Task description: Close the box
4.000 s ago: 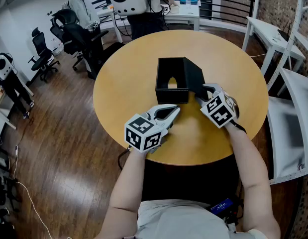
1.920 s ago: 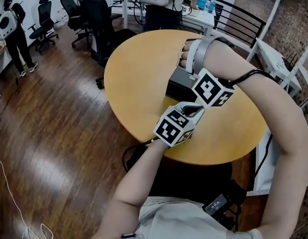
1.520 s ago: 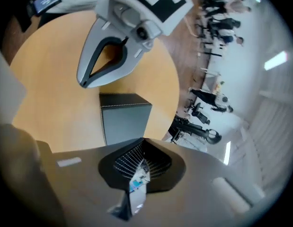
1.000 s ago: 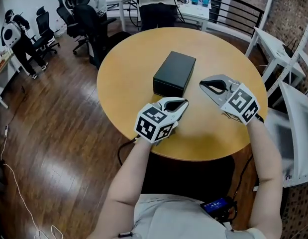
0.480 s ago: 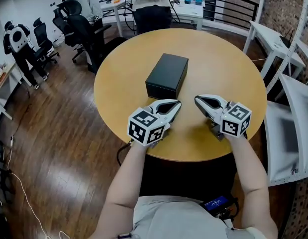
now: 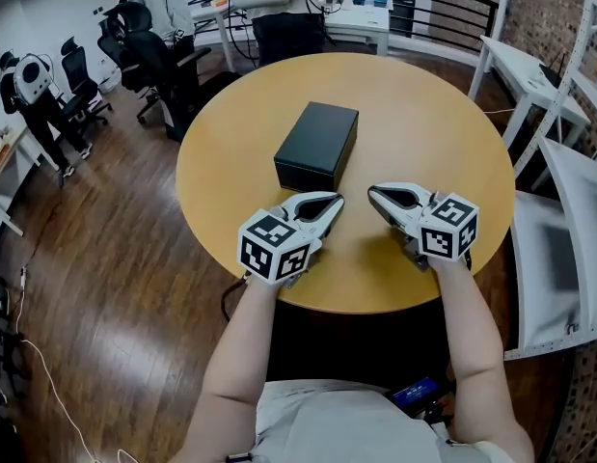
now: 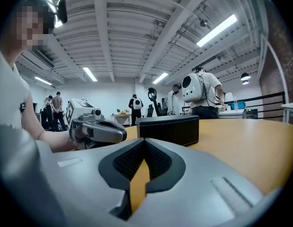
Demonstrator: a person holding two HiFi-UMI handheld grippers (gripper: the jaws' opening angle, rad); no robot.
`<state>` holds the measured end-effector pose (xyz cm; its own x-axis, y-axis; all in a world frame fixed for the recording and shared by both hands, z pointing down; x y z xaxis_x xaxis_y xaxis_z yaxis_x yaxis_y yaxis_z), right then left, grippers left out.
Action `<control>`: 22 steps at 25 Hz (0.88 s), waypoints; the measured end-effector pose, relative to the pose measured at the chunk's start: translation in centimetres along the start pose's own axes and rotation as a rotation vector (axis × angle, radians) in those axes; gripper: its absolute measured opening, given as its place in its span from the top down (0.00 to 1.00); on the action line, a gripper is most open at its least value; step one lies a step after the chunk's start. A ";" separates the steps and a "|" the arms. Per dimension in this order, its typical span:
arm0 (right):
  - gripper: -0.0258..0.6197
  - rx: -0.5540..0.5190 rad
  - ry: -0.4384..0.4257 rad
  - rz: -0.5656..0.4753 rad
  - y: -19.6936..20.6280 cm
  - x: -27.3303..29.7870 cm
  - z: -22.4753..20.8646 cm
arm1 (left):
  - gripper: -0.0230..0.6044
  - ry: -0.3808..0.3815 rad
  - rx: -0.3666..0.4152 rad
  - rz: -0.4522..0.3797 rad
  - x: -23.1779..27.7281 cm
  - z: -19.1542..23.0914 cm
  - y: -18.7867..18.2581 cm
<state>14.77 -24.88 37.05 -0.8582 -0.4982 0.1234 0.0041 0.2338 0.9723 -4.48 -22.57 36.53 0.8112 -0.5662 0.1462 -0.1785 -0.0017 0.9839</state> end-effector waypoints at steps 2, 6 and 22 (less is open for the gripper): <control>0.96 0.001 -0.001 0.000 0.0 0.1 0.0 | 0.96 0.000 0.000 0.000 0.0 0.1 0.0; 0.96 0.000 0.000 0.002 0.0 0.1 0.1 | 0.96 0.000 0.000 -0.001 -0.1 0.0 0.0; 0.96 0.001 -0.001 0.005 -0.1 -0.1 0.1 | 0.96 0.000 -0.001 0.000 0.0 -0.1 -0.2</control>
<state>14.83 -24.77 36.94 -0.8588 -0.4961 0.1278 0.0078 0.2367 0.9715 -4.35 -22.49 36.36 0.8114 -0.5659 0.1459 -0.1776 -0.0009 0.9841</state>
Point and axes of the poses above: the fingertips, and each gripper's own axes: x forward along the fingers, z to its left, y out of its underside, the point moved 9 cm from there along -x, backward along the fingers, and after that the axes turned 8 degrees about x, right-handed, at the moved point
